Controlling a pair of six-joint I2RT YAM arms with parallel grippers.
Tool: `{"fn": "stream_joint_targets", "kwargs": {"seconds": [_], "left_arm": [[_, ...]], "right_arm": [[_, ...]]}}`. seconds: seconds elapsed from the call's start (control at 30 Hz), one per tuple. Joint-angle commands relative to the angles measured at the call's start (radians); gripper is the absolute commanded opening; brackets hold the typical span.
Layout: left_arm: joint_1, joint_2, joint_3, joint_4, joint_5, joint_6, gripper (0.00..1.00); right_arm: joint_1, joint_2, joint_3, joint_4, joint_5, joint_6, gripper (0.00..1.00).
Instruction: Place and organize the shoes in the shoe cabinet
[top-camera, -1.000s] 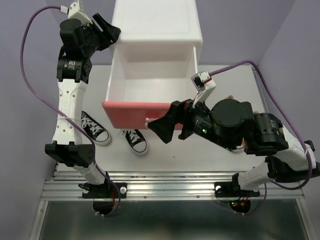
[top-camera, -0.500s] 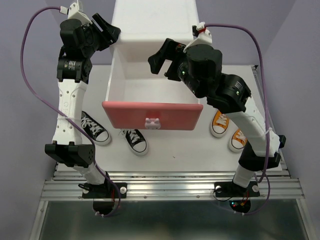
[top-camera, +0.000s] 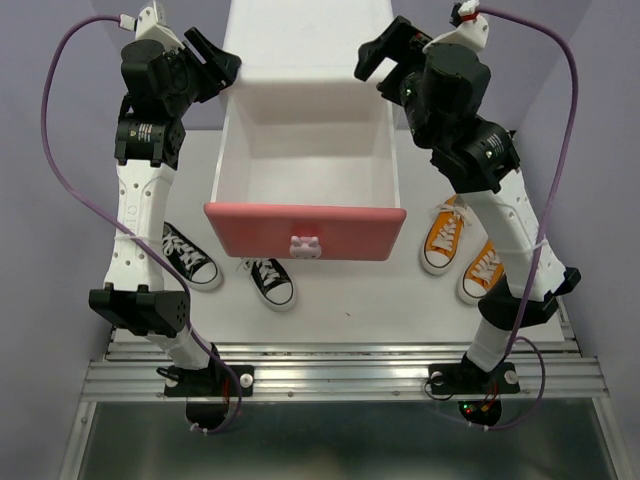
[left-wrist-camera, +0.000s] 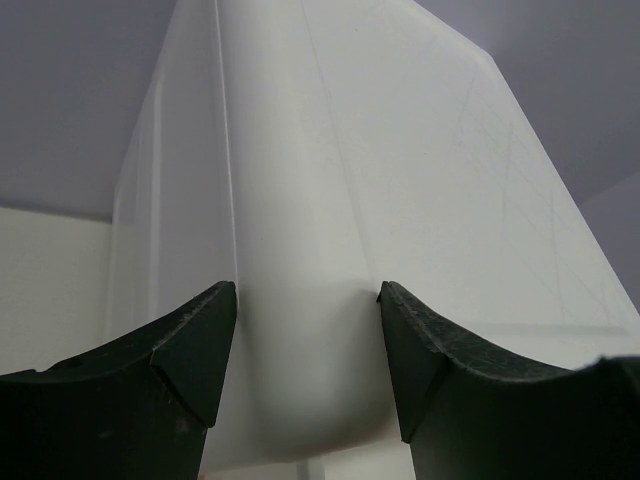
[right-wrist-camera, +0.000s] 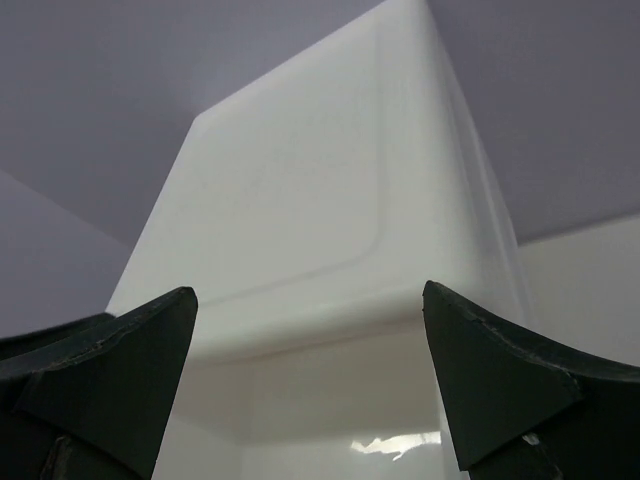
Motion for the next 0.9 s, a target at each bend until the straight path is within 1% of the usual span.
{"fn": "stream_joint_targets", "kwargs": {"seconds": [0.0, 0.17, 0.23, 0.3, 0.33, 0.37, 0.4, 0.43, 0.47, 0.57, 0.63, 0.7, 0.8, 0.87], "left_arm": [[-0.012, 0.056, -0.044, -0.178, 0.003, 0.038, 0.68], [-0.012, 0.057, -0.039, -0.178, 0.009, 0.038, 0.68], [-0.012, 0.059, -0.042, -0.176, 0.013, 0.038, 0.68], [-0.012, 0.057, -0.047, -0.175, 0.015, 0.038, 0.68], [-0.012, 0.057, -0.05, -0.175, 0.015, 0.039, 0.68], [-0.012, 0.057, -0.053, -0.175, 0.015, 0.041, 0.68], [-0.012, 0.057, -0.053, -0.175, 0.015, 0.044, 0.68], [-0.012, 0.057, -0.053, -0.175, 0.013, 0.045, 0.68], [-0.012, 0.057, -0.053, -0.175, 0.013, 0.045, 0.68], [-0.012, 0.059, -0.05, -0.175, 0.01, 0.05, 0.68], [-0.012, 0.057, -0.05, -0.175, 0.009, 0.051, 0.68], [-0.012, 0.057, -0.05, -0.175, 0.004, 0.05, 0.68], [-0.012, 0.052, -0.054, -0.166, 0.01, 0.05, 0.68], [-0.012, 0.052, -0.058, -0.161, 0.01, 0.056, 0.68]], "right_arm": [[-0.066, -0.059, -0.04, 0.114, 0.1, -0.073, 1.0], [-0.153, -0.145, -0.172, 0.114, 0.186, -0.096, 1.0], [-0.202, -0.169, -0.25, 0.108, 0.194, -0.102, 1.0], [-0.233, -0.188, -0.294, 0.073, 0.19, -0.101, 1.0], [-0.251, -0.191, -0.304, 0.042, 0.181, -0.092, 1.0], [-0.303, -0.19, -0.309, 0.003, 0.164, -0.05, 1.0], [-0.334, -0.183, -0.311, -0.081, 0.107, -0.02, 1.0], [-0.365, -0.179, -0.318, -0.117, 0.07, 0.037, 1.0], [-0.412, -0.173, -0.352, -0.168, 0.015, 0.056, 1.0], [-0.454, -0.16, -0.415, -0.217, -0.028, 0.085, 1.0], [-0.501, -0.147, -0.479, -0.28, -0.077, 0.099, 1.0], [-0.528, -0.139, -0.53, -0.302, -0.082, 0.111, 1.0], [-0.569, -0.119, -0.675, -0.337, -0.099, 0.1, 1.0], [-0.569, -0.111, -0.735, -0.34, -0.108, 0.093, 1.0]]}}
